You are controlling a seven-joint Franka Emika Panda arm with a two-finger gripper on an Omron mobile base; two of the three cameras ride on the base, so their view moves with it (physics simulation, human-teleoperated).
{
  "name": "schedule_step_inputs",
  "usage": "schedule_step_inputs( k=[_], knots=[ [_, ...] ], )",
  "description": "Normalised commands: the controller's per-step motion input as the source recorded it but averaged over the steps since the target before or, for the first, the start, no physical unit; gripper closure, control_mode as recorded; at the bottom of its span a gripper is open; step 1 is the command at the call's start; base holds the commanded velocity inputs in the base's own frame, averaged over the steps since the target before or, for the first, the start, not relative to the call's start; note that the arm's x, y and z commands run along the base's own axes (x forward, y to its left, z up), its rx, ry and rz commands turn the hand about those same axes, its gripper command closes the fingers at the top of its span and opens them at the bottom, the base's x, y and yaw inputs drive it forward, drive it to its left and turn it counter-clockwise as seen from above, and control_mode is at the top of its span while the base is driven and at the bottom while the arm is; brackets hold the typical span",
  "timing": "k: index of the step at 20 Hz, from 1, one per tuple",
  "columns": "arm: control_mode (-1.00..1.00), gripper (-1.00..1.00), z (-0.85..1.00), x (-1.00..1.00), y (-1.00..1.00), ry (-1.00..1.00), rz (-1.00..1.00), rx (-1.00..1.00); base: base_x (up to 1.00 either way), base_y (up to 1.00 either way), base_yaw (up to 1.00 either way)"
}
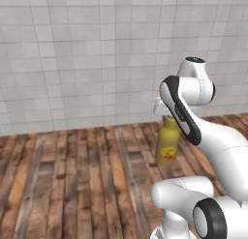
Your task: There is a wine glass and glass cup on the dining counter. Place the wine bottle next to the wine glass and the juice bottle next to the glass cup.
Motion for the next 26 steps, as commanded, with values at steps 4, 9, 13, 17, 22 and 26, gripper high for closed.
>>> schedule_step_inputs(
  k=[4, 9, 13, 17, 22, 26],
  knots=[
    [1.00, 1.00, 0.00, 0.00, 0.00, 0.00, 0.00, 0.00, 0.59, -0.08, -0.31],
    [1.00, 1.00, 0.00, 0.00, 0.00, 0.00, 0.00, 0.00, 0.64, -0.09, -0.25],
    [1.00, 1.00, 0.00, 0.00, 0.00, 0.00, 0.00, 0.00, 0.63, -0.09, -0.26],
    [1.00, 1.00, 0.00, 0.00, 0.00, 0.00, 0.00, 0.00, 0.60, -0.09, -0.30],
    [1.00, 1.00, 0.00, 0.00, 0.00, 0.00, 0.00, 0.00, 0.58, -0.10, -0.32],
    [1.00, 1.00, 0.00, 0.00, 0.00, 0.00, 0.00, 0.00, 0.52, -0.11, -0.38]
  ],
)
